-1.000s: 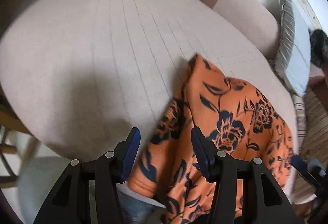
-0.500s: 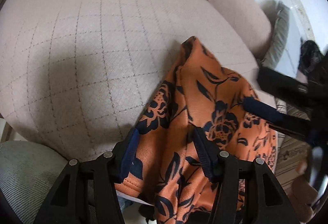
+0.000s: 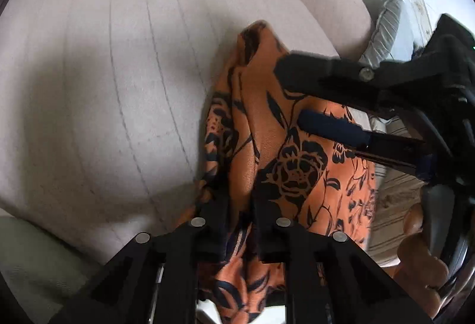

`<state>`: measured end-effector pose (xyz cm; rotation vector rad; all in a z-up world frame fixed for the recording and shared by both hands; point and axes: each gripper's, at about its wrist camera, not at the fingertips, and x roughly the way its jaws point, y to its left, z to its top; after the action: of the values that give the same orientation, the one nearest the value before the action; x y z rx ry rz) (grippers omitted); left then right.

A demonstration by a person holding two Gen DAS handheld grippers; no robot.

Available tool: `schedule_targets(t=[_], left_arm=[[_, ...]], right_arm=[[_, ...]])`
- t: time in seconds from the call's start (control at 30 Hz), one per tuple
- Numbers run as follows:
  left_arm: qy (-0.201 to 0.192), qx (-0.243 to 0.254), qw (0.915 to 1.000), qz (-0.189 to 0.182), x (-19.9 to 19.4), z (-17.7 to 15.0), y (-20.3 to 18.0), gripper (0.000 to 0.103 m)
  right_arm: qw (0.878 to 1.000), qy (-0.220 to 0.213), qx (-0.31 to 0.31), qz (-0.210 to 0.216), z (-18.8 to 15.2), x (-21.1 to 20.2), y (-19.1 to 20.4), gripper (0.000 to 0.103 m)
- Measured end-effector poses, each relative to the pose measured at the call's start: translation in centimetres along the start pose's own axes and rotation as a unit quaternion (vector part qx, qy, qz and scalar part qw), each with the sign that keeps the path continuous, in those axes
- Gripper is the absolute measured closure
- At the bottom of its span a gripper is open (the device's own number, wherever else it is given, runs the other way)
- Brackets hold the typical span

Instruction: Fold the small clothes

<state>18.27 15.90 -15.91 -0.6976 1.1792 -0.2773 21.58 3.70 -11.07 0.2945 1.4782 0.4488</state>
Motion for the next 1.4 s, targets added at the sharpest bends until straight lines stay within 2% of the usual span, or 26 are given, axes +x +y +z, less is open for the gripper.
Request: schedule_targets(t=[0.07, 0.13, 0.2, 0.27, 0.43, 0.57, 0.67, 0.7, 0.8, 0.9, 1.0, 1.1, 1.17, 1.33, 1.4], left_arm=[[-0.021, 0.024, 0.9995, 0.003, -0.9, -0.3, -0.8, 0.095], [-0.053, 0.074, 0.9959, 0.002, -2.1, -1.2, -2.5, 0.096], [-0.069, 0.092, 0.9932, -0.016, -2.9, -1.7, -3.3, 0.096], [-0.088, 0.106, 0.9903, -0.017, -3.4, -2.2, -4.0, 0.096], [-0.096, 0.122, 0.9878, 0.009, -2.8, -2.8, -4.8, 0.097], [-0.105, 0.131, 0.9855, 0.025, -2.5, -3.0, -5.6, 0.097], [-0.116, 0.147, 0.9817, 0.033, -2.5, -3.6, -7.0, 0.097], [-0.120, 0.156, 0.9799, 0.034, -2.6, -3.9, -7.5, 0.097], [-0.133, 0.192, 0.9709, 0.053, -2.8, -5.5, -10.1, 0.097], [-0.143, 0.232, 0.9587, 0.081, -3.3, -7.1, -13.6, 0.097], [-0.144, 0.267, 0.9493, 0.083, -3.9, -8.7, -17.3, 0.097], [-0.146, 0.321, 0.9325, 0.078, -4.1, -10.5, -21.9, 0.096], [-0.142, 0.347, 0.9245, 0.067, -3.8, -11.4, -24.5, 0.096], [-0.109, 0.408, 0.9059, 0.033, -1.1, -14.1, -31.5, 0.096], [-0.089, 0.428, 0.8991, 0.027, 0.8, -15.3, -33.8, 0.096]], right_arm=[[1.000, 0.010, -0.013, -0.020, 0.0, 0.3, 0.7, 0.033], [0.999, 0.015, -0.026, -0.039, 0.2, 0.5, 1.3, 0.033], [0.998, 0.021, -0.033, -0.048, 0.5, 0.6, 1.5, 0.033], [0.997, 0.035, -0.043, -0.054, 0.9, 1.0, 1.6, 0.033], [0.991, 0.093, -0.057, -0.077, 1.7, 3.3, 1.1, 0.036], [0.979, 0.119, -0.104, -0.131, 2.0, 4.6, 1.9, 0.061], [0.977, 0.117, -0.111, -0.142, 2.2, 4.2, 1.7, 0.079], [0.979, 0.109, -0.108, -0.134, 2.2, 3.5, 1.5, 0.083], [0.988, 0.072, -0.099, -0.096, 1.8, 0.1, 0.8, 0.086], [0.994, 0.030, -0.087, -0.052, 0.6, -3.9, -0.3, 0.087], [0.997, -0.016, -0.075, 0.001, -0.7, -8.4, -2.0, 0.087], [0.994, -0.067, -0.068, 0.049, -2.5, -13.8, -4.6, 0.087], [0.991, -0.093, -0.058, 0.078, -3.3, -16.5, -6.4, 0.087], [0.979, -0.163, -0.036, 0.120, -6.6, -23.9, -13.0, 0.087], [0.973, -0.184, -0.021, 0.135, -8.2, -25.5, -16.0, 0.087]])
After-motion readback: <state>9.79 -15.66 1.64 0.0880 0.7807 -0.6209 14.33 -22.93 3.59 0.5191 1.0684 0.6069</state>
